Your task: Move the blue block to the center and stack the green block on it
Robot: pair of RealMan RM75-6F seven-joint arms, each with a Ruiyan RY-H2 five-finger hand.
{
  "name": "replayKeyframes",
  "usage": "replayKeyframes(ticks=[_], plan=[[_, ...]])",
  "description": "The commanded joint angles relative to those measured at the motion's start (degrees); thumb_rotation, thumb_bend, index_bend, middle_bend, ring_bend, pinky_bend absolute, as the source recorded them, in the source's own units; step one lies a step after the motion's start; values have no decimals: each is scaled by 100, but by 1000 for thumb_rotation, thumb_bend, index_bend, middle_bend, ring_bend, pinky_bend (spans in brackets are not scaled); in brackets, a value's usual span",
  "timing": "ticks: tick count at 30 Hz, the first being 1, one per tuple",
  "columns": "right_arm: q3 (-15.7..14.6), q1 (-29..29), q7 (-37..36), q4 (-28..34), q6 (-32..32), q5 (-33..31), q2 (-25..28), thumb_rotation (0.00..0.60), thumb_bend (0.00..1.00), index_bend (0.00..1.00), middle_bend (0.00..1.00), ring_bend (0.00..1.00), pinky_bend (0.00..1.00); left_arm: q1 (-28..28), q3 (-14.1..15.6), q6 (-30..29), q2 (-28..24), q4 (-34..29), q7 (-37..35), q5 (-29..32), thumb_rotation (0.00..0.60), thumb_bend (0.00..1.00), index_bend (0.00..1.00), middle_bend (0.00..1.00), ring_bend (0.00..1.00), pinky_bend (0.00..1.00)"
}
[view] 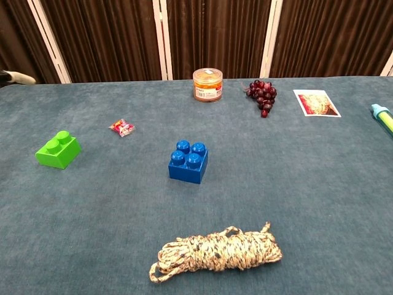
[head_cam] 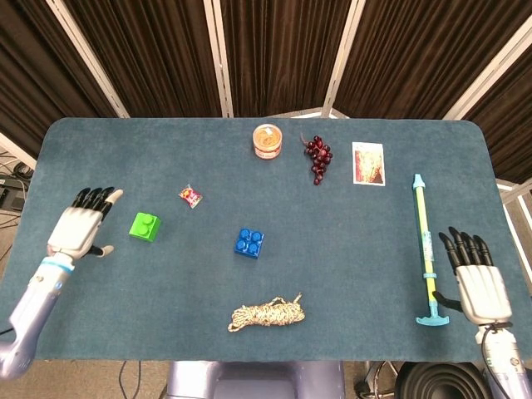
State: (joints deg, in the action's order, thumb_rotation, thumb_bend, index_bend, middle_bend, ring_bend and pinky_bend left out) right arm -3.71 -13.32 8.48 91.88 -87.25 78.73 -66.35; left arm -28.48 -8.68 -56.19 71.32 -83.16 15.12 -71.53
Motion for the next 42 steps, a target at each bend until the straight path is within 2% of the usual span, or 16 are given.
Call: replayKeyframes(ticks=[1,7,13,20,24,26,28,31,37,42], plan=[[101,69,-121,-27,26,-57,41,600,0,0,0,0,0,-464,90,428,709,1118,154,-125,600,0,0,14,0,2],[297,121,-82,-46,166,-194,46,600,0,0,0,0,0,-827,293,1075,1189,2107,-556,-427,600,0,0,56,4,35],[379,137,30,-28,362,-294,-4,600,0,0,0,0,0,-1050,379,1415,1504,2671,-996,-567,600,0,16,102,62,105],[485,160,163,-78,494,-332,-70,600,0,0,0,0,0,-1179,512,1376,1709,3112,-1815,-938,600,2,79,184,162,173],[531,171,154,-93,586,-354,-75,600,0,0,0,0,0,-1194,571,1254,1717,3200,-2063,-1080,600,11,148,249,253,256],[547,174,146,-96,624,-346,-77,600,0,0,0,0,0,-1196,601,1217,1715,3222,-2137,-1122,600,27,224,306,304,295],[558,180,151,-98,645,-322,-77,600,0,0,0,0,0,-1193,615,1163,1715,3214,-2227,-1155,600,68,371,411,393,353],[577,196,155,-96,665,-296,-78,600,0,0,0,0,0,-1169,635,987,1720,3221,-2355,-1233,600,99,488,491,463,398],[623,223,130,-90,732,-284,-65,600,0,0,0,0,0,-1160,563,553,1442,2760,-2500,-1359,600,104,509,503,474,409],[661,241,100,-70,773,-267,-46,600,0,0,0,0,0,-1279,307,296,1018,1736,-2271,-1327,600,104,511,505,476,411]])
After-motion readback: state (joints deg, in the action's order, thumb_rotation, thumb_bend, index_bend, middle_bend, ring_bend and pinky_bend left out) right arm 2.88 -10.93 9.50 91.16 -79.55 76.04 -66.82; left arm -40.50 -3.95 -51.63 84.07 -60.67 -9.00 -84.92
